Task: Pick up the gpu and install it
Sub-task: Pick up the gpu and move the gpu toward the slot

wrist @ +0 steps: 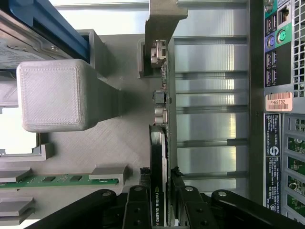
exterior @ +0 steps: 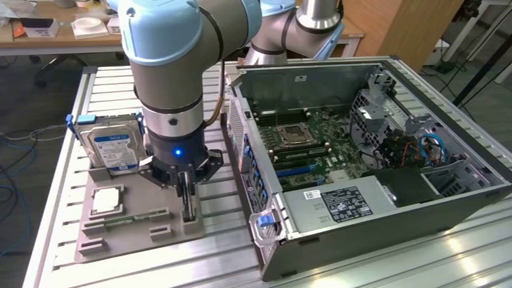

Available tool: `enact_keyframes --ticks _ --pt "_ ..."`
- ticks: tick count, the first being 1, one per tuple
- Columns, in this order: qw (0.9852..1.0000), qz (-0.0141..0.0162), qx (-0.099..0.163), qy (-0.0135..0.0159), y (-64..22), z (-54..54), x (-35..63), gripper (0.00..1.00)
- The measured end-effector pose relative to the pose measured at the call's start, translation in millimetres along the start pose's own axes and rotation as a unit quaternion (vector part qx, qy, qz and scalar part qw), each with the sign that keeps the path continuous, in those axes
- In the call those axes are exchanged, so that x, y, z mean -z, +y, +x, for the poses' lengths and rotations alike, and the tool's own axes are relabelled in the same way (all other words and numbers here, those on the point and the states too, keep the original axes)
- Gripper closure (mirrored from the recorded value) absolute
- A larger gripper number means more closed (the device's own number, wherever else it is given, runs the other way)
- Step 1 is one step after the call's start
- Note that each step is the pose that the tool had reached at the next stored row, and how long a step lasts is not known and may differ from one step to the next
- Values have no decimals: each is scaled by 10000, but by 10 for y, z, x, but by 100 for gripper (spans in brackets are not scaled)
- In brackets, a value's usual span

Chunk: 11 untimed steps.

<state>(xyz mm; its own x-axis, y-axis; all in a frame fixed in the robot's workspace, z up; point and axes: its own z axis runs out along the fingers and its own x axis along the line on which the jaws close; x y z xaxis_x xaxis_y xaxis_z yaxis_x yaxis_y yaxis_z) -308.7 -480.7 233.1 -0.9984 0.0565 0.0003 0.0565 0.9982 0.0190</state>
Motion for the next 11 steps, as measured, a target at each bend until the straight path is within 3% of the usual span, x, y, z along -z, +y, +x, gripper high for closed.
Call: enact_keyframes --ticks 3,11 --pt "10000 0 0 0 0 0 0 74" --pt "10000 0 0 0 0 0 0 74"
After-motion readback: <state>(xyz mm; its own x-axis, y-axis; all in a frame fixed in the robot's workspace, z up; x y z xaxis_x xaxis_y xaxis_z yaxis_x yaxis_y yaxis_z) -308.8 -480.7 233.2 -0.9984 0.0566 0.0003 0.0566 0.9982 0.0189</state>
